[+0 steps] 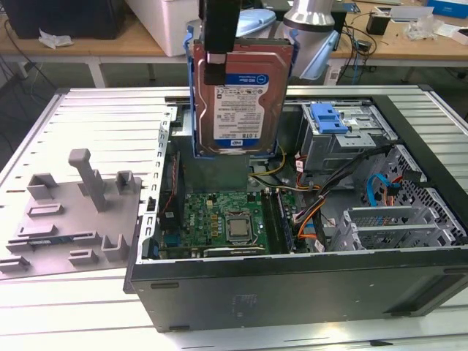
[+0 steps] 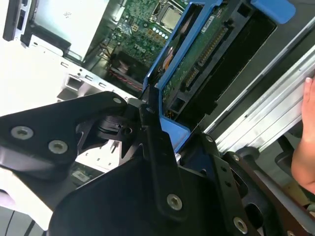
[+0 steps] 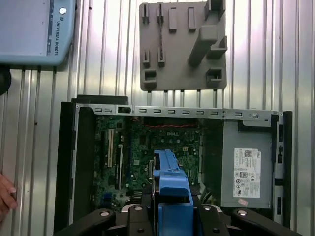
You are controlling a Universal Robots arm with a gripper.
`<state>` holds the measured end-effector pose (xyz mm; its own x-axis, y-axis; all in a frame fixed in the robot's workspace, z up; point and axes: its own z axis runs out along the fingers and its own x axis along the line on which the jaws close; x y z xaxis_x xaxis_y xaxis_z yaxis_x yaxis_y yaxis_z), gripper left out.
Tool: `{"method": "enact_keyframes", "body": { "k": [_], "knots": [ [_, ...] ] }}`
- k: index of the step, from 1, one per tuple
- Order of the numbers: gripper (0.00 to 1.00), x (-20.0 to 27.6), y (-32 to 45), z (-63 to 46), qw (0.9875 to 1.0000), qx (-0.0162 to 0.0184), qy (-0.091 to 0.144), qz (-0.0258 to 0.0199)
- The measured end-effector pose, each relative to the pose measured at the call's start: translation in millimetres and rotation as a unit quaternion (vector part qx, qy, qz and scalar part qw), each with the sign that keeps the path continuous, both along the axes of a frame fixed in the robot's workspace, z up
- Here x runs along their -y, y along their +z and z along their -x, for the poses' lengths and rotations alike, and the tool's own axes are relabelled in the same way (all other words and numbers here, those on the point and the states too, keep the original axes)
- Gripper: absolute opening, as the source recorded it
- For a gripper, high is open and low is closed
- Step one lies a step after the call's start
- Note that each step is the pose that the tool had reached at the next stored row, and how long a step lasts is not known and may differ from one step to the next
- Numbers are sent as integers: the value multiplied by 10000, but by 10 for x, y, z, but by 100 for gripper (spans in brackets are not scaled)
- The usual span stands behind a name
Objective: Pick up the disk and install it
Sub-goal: 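Pick up the disk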
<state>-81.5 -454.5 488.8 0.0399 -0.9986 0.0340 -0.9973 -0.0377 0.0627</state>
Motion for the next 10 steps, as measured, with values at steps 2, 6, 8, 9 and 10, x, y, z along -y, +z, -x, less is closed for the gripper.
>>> {"method": "enact_keyframes", "body": {
  "k": [2,6,8,9,10],
  "knots": [
    [37,45,1,-49,10000,-6,0,0],
    [37,131,1,-148,10000,-19,1,1],
    [37,182,1,-214,10000,-28,0,2],
    [37,213,1,-254,10000,-34,1,3],
    [37,240,1,-289,10000,-39,0,3]
  ]
}}
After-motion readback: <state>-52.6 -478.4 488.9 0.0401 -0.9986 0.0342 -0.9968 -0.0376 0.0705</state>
